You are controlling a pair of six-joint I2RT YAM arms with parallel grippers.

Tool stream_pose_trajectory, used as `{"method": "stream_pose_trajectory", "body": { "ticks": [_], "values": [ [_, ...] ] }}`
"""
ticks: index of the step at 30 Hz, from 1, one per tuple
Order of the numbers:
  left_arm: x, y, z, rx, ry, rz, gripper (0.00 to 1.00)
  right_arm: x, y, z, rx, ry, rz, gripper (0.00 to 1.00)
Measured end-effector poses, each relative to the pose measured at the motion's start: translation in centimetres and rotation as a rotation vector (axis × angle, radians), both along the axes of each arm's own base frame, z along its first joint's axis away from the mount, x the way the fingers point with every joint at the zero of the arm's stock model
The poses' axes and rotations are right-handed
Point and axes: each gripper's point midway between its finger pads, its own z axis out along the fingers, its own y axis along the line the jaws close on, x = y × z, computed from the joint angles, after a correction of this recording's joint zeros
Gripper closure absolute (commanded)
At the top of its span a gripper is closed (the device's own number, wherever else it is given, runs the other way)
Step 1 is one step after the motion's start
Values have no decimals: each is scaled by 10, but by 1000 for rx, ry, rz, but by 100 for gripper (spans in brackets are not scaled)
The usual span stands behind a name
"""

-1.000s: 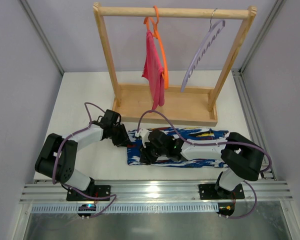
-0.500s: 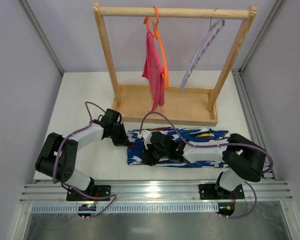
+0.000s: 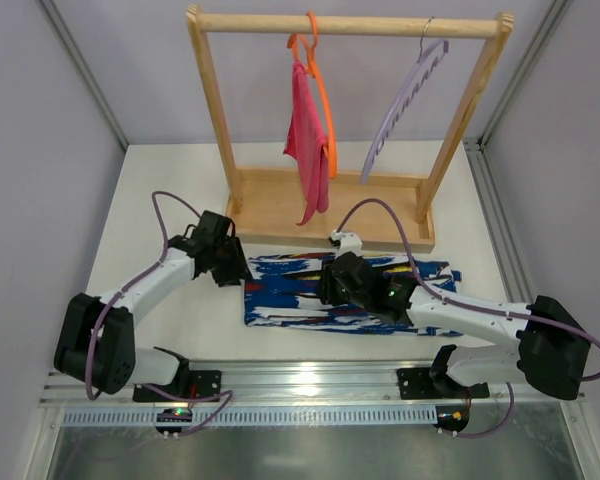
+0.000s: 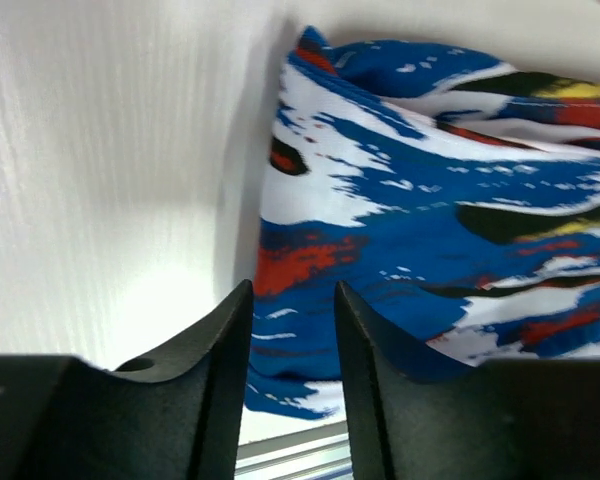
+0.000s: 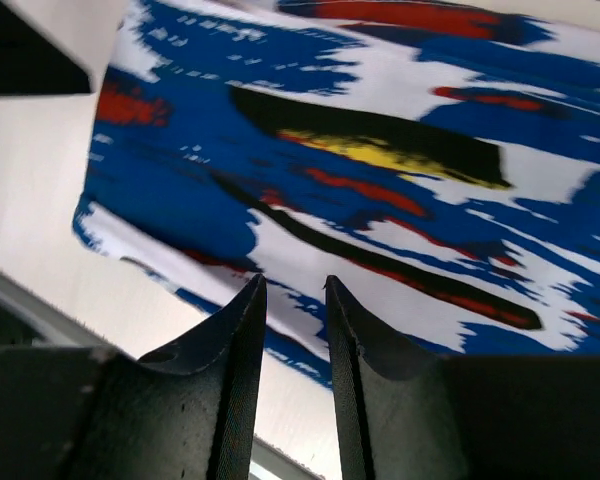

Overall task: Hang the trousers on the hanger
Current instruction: Fold the trousers

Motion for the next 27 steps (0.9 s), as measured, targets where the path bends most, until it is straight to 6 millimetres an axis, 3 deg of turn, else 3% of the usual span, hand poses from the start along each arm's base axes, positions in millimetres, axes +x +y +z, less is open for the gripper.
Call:
{"method": "stream_pose_trajectory", "body": {
  "ticks": [3, 8, 10, 16, 21, 23, 27],
  "values": [
    [0, -6, 19, -48, -50, -17, 56, 7, -26, -12, 14, 31, -143, 67],
    [-4, -36, 55, -211, -131, -72, 56, -17, -57, -70, -87, 168, -226, 68],
    [-6, -49, 63, -273, -147, -97, 56, -20, -61, -77, -94, 192, -247, 68],
    [-31, -81, 55, -379, -98, -172, 57, -20, -70, -62, -97, 179, -287, 67],
    [-58, -85, 21, -342, -9, -204, 58, 1, -87, -26, -73, 134, -374, 44],
    [-68, -77, 3, -306, 27, -191, 58, 21, -110, -10, -36, 113, -456, 34],
    [-75, -68, -13, -264, 60, -176, 57, 43, -173, 14, -28, 62, -630, 27]
  ]
}}
